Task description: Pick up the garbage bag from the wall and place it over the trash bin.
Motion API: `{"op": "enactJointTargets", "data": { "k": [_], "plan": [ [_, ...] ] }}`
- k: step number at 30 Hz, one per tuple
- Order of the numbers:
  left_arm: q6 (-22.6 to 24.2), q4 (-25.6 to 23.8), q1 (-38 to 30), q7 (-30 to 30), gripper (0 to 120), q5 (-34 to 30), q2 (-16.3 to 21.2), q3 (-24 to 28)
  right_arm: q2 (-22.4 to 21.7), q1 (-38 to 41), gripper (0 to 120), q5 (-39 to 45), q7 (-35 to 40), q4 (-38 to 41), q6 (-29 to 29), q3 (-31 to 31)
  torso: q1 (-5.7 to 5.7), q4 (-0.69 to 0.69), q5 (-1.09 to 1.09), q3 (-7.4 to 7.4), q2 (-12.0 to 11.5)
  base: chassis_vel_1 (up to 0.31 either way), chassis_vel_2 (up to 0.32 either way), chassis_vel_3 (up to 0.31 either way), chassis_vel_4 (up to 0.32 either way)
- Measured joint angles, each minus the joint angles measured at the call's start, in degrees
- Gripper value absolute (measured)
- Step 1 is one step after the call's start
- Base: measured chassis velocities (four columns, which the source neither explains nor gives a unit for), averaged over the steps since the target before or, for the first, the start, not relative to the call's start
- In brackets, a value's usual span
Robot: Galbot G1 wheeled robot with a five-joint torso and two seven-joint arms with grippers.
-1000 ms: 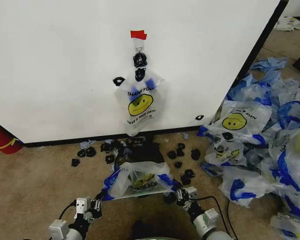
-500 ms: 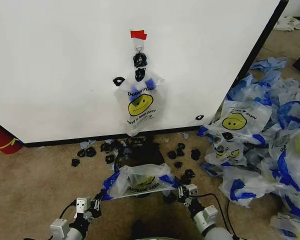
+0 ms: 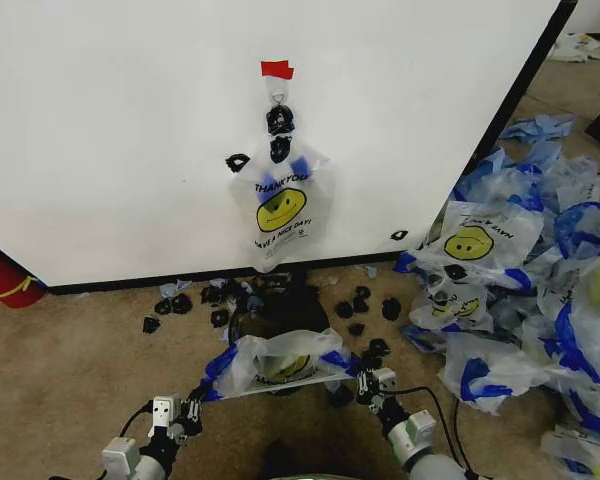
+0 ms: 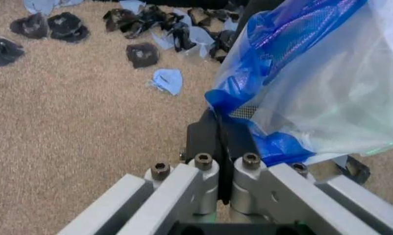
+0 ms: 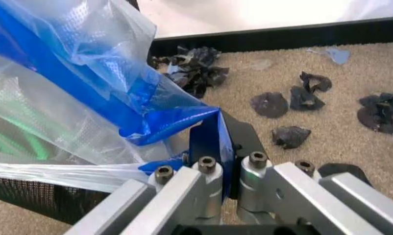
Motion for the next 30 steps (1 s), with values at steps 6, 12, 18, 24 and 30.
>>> {"op": "enactJointTargets", "data": {
  "k": [6, 12, 18, 24, 30],
  "plan": [
    [-0.6, 0.9, -0.7, 0.0, 0, 0.4, -0.2, 0.3, 0.2, 0.1, 0, -0.3, 0.0, -0.6, 0.1, 0.2, 0.0, 0.0, 0.0, 0.0, 0.0, 0.0, 0.0, 0.0, 0.0],
    [-0.7, 1.2, -1.1, -0.1, 0, 0.5, -0.3, 0.6, 0.4, 0.1, 0, -0.8, 0.0, -1.0, 0.2, 0.4, 0.0, 0.0, 0.0, 0.0, 0.0, 0.0, 0.0, 0.0, 0.0],
    [-0.7, 1.5, -1.1, -0.1, 0, 0.7, -0.4, 0.8, 0.4, -0.1, 0, -1.1, 0.0, -1.0, 0.3, 0.6, 0.0, 0.0, 0.0, 0.0, 0.0, 0.0, 0.0, 0.0, 0.0],
    [-0.8, 1.7, -1.1, -0.2, 0, 0.8, -0.6, 1.1, 0.3, -0.2, 0, -1.4, 0.0, -1.2, 0.3, 0.8, 0.0, 0.0, 0.0, 0.0, 0.0, 0.0, 0.0, 0.0, 0.0],
    [-0.9, 2.2, -1.4, -0.2, 0, 1.0, -0.7, 1.2, 0.4, -0.3, 0, -1.8, 0.0, -1.6, 0.3, 0.9, 0.0, 0.0, 0.0, 0.0, 0.0, 0.0, 0.0, 0.0, 0.0]
  ]
}}
